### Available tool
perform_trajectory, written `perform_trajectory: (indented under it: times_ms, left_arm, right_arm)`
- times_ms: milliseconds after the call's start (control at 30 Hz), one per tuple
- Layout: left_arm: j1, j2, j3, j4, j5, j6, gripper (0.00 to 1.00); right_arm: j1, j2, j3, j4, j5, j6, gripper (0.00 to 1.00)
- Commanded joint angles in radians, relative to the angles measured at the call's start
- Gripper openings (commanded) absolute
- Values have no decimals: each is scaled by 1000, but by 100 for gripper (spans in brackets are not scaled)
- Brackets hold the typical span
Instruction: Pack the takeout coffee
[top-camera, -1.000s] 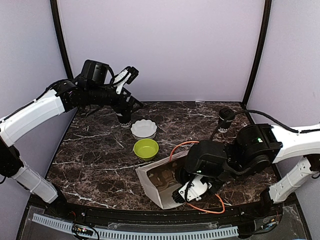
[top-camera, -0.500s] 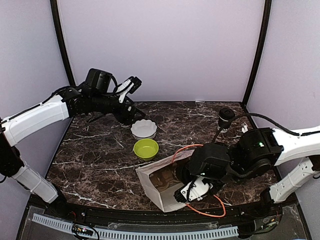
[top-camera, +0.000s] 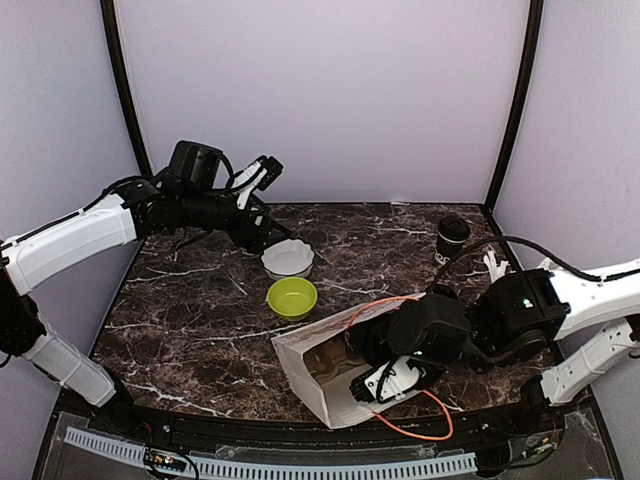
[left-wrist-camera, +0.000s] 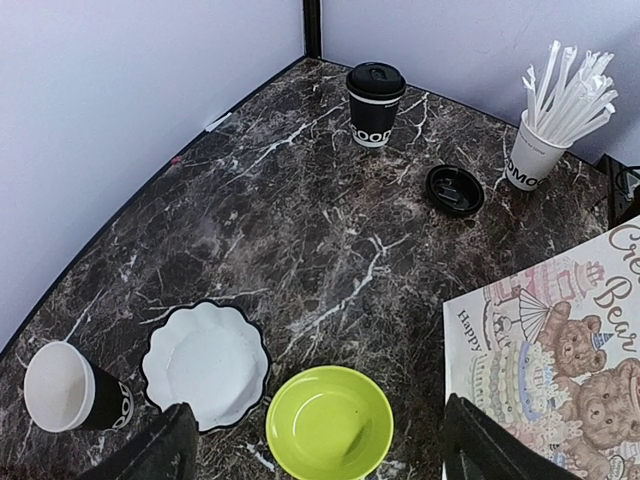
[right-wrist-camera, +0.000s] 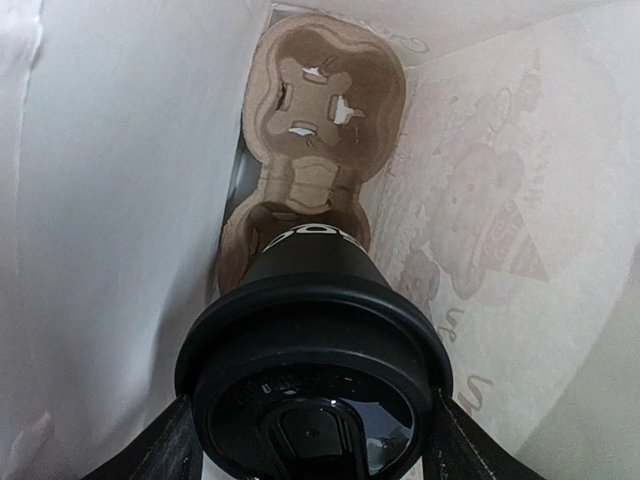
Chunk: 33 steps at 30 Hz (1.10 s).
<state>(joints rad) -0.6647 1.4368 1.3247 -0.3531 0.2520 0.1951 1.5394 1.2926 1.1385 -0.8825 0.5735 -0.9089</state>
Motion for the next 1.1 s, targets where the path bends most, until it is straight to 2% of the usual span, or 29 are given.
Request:
perform_trajectory:
  times_ms: [0, 67, 267, 500, 1067]
  left_arm:
    - [6, -38, -23, 23, 26, 0, 87]
    - [6, -35, -24, 23, 32, 0, 87]
    - [6, -23, -25, 21, 43, 1, 87]
    - [6, -2, -22, 18, 63, 2, 87]
    - [6, 36, -35, 27, 93, 4, 86]
  right_arm:
    - [2, -24, -14, 43, -8, 16, 56]
    - [-7, -21, -13, 42, -37, 66, 56]
    - [-44, -31, -43, 84, -75, 73, 55]
    - [-106, 17, 30, 36, -138, 130, 55]
    - [-178, 66, 15, 73, -150, 131, 53]
